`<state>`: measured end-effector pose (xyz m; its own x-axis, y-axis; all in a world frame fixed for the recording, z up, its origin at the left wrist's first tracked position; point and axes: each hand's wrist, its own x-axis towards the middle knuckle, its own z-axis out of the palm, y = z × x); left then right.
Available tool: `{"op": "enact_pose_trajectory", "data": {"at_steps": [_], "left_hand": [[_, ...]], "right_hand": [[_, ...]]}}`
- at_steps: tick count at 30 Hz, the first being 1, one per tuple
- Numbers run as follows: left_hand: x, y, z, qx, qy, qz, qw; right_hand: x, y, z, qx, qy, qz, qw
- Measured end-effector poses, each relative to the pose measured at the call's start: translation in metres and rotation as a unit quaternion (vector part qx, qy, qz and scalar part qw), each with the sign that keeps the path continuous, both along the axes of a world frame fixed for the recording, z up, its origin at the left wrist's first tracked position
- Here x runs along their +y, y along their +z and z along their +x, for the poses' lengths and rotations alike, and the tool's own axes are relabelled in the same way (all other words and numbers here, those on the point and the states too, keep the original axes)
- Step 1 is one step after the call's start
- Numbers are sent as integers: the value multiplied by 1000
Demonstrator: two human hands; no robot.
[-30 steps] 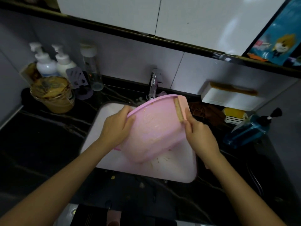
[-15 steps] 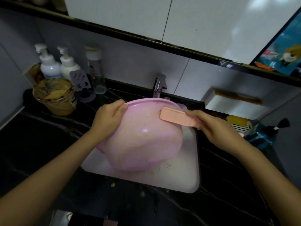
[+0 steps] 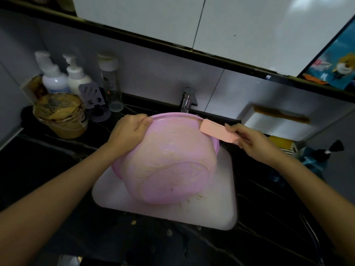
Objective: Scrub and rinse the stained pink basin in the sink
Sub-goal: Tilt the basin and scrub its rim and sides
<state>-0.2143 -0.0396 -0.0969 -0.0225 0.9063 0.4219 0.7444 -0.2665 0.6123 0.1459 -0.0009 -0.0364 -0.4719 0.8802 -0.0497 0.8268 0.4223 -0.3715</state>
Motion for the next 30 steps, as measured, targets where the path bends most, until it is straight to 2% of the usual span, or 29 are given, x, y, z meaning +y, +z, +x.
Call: {"op": "enact_pose_trajectory", "data": {"at_steps": [2,5,7,11,14,16,19,20,23,24,26,28,30], "left_hand": [[2,3,7,11,-15,2,1000],[4,2,14,33,-35,8,999],[5,-1,8,15,-25,5,1000],[7,-5,1,-20,-9,3,1000],[10,-1,15,8,-25,-2,1000],[11,-1,21,28,-32,-7,999],[6,-6,9,-19,-18,-10,1000],[4,-10,1,-47,-6,-9,999],[-4,-23,-14,-111,33,-7,993],[-5,-27,-14,-120,43,-10,992],[-9,-34,-9,-142,68,-18,987],[-15,-39,-3,-174,93,-22,980],[-17,-43,3,-186,113,-17,976]], "right_hand": [[-3,1,-28,46,40,16,998],[-3,2,-56,25,98,50,994],[1,-1,-41,20,82,35,996],[2,-7,4,1,-13,3,1000],[-1,-9,-31,62,41,33,997],[-2,-7,-53,42,77,66,994],[-2,-10,-31,61,45,33,997],[-1,-13,-13,50,-1,18,999],[-13,-25,22,-132,-95,-8,987],[-20,-33,23,-123,-116,-20,985],[-35,-41,12,15,-181,-73,981],[-40,-48,-4,183,-247,-114,945],[-46,-51,-20,270,-278,-133,912]]}}
